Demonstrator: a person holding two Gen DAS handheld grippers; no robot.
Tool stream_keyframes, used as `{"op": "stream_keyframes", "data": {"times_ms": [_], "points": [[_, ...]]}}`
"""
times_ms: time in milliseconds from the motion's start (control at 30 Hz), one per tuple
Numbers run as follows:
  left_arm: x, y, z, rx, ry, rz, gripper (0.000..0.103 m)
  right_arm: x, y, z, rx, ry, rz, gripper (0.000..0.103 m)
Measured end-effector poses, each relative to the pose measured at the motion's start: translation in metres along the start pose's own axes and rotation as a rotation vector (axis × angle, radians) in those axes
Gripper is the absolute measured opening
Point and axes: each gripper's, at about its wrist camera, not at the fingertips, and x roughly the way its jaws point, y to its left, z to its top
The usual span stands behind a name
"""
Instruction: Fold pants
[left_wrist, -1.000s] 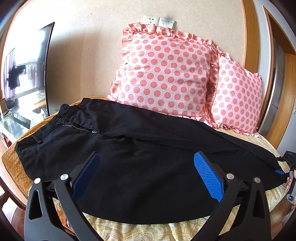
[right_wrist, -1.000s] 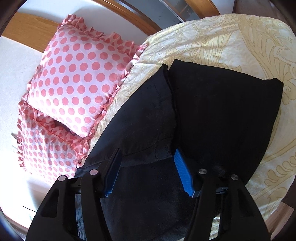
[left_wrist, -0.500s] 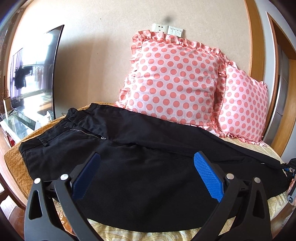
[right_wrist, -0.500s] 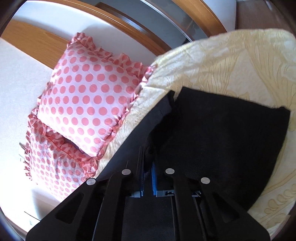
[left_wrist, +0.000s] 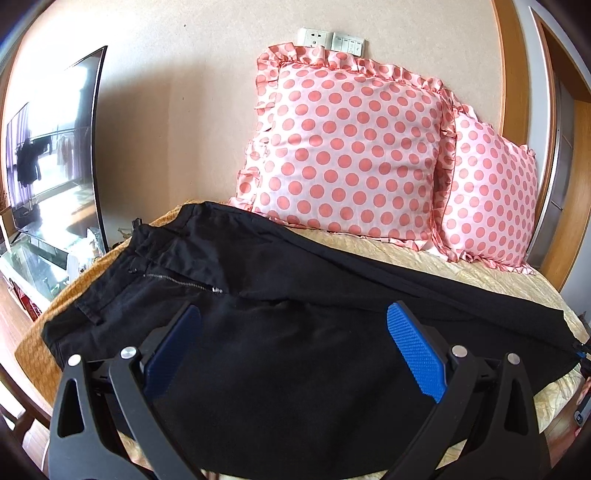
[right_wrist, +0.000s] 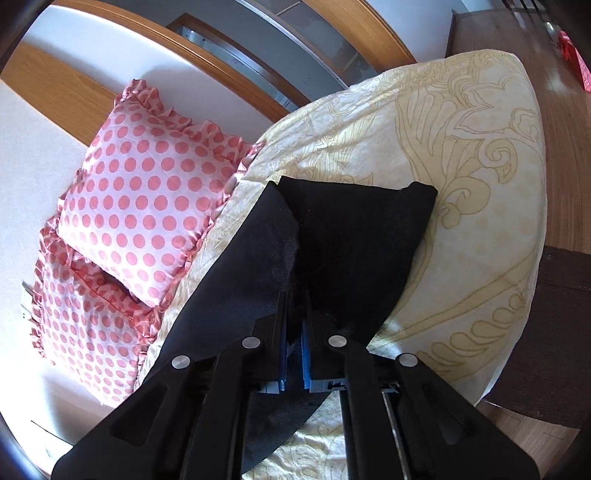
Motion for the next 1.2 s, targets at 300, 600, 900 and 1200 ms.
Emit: {"op": "stream_keyframes", "data": {"times_ms": [300,600,900,1200], "points": [[0.115,0.041,0.092,-0.141,0.167,-0.001,0.101,0.001,0.007,-0.004,-0.150,-0.013,-0.050,0.005],[0.271,0.059,0.126,-0.297,0.424,0.120,0.092,0.002,0.012,-0.003,-0.238,-0.005,-0.077,0.005],[0.338,0.101,0.124,-0.477,0.494,0.207,0.062,0.004,0.023,-0.005,-0.334,-0.017,-0.135,0.005],[0.327,0.130,0.116,-0.617,0.416,0.167,0.007,0.006,0.026,-0.005,-0.349,-0.017,-0.148,0.005]]}}
